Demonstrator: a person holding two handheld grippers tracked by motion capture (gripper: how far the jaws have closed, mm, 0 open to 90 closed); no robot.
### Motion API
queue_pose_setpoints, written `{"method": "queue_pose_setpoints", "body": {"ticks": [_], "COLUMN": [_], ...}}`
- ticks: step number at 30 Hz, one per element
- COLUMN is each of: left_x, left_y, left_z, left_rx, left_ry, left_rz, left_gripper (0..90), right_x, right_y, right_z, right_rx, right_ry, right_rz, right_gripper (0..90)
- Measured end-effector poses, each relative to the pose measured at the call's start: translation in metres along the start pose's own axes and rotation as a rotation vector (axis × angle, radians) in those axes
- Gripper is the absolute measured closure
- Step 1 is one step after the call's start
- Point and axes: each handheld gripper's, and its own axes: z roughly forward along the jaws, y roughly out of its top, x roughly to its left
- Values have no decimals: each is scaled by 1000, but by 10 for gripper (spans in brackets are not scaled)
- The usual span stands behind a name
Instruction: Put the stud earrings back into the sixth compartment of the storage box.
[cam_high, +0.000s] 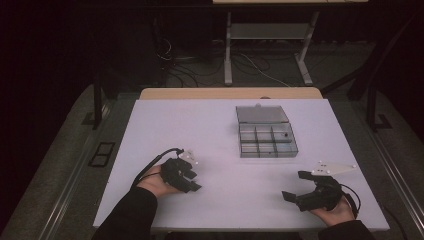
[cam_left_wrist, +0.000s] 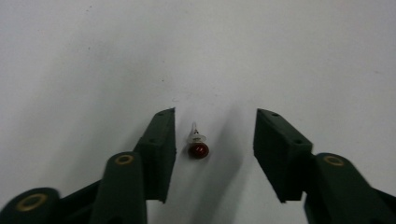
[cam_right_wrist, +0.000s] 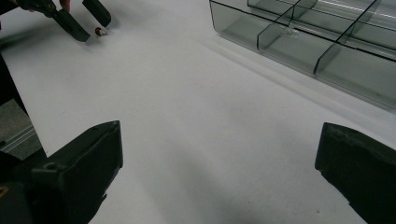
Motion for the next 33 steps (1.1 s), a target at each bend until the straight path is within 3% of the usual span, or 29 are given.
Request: {"method": "queue_pose_setpoints", "body": {"ticks": [4, 10, 15, 20, 33], "left_x": [-1, -1, 2, 2, 3], "left_y": [1, 1, 2, 3, 23], "left_z": [2, 3, 2, -3, -14], "left_rx": [24, 35, 39, -5, -39], "left_ry": [31, 55, 45, 31, 35], "left_rz": [36, 7, 2, -47, -28], "left_gripper": [619, 778, 787, 788, 788], "right_x": [0, 0, 0, 0, 0], "right_y": [0, 0, 0, 0, 0], "right_z": [0, 1, 1, 1, 1], "right_rx": [-1, 2, 3, 4, 3], "right_ry": [-2, 0, -2, -1, -2], "right_rz": [4, -3, -3, -3, -1], "right_gripper": [7, 7, 7, 7, 7]}}
